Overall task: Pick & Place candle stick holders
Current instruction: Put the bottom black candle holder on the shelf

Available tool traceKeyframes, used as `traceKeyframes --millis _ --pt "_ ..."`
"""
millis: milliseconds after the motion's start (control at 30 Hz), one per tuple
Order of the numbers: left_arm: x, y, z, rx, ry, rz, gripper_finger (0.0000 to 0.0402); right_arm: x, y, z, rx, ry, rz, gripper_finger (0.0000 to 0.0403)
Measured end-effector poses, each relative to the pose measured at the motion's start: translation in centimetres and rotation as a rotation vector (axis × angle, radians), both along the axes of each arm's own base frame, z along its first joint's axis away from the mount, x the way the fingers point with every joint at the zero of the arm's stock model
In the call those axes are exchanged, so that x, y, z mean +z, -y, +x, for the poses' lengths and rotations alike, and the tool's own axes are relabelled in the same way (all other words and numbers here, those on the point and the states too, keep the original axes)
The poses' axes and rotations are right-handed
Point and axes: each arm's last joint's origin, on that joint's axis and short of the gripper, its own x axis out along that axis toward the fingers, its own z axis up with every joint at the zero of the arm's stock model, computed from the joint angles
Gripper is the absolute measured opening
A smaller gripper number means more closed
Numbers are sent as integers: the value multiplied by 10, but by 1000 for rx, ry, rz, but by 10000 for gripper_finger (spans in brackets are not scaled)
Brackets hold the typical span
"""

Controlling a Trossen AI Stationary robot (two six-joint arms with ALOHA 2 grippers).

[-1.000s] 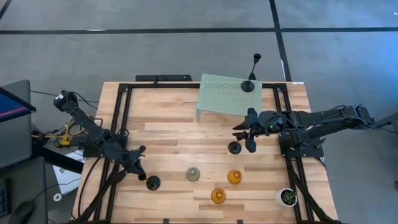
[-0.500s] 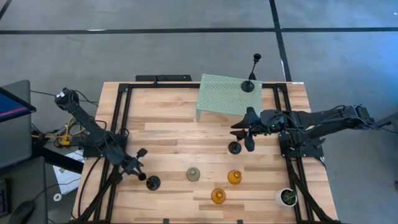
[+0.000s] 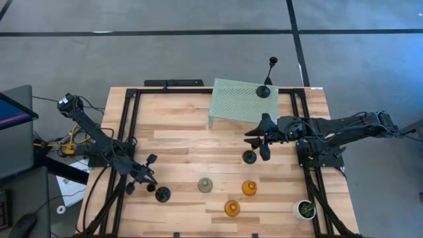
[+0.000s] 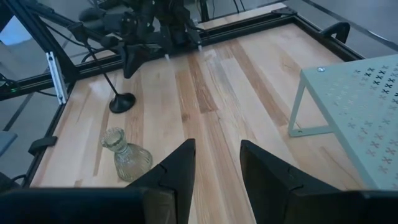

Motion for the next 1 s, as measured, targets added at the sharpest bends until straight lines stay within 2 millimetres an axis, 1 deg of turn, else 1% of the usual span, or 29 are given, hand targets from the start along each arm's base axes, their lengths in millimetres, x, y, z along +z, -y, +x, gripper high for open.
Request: traceKeyframes --millis 167,367,700,1000 --pt "0 -2 1 75 22 21 22 0 0 0 3 -1 -7 117" --pt "0 -3 2 100 28 22 55 0 0 0 3 -2 -8 118" --pt "4 0 2 -5 25 -36 122 0 1 0 -23 -1 -20 118" --pt "13 4 5 -11 95 -109 168 0 1 0 -38 0 -26 118"
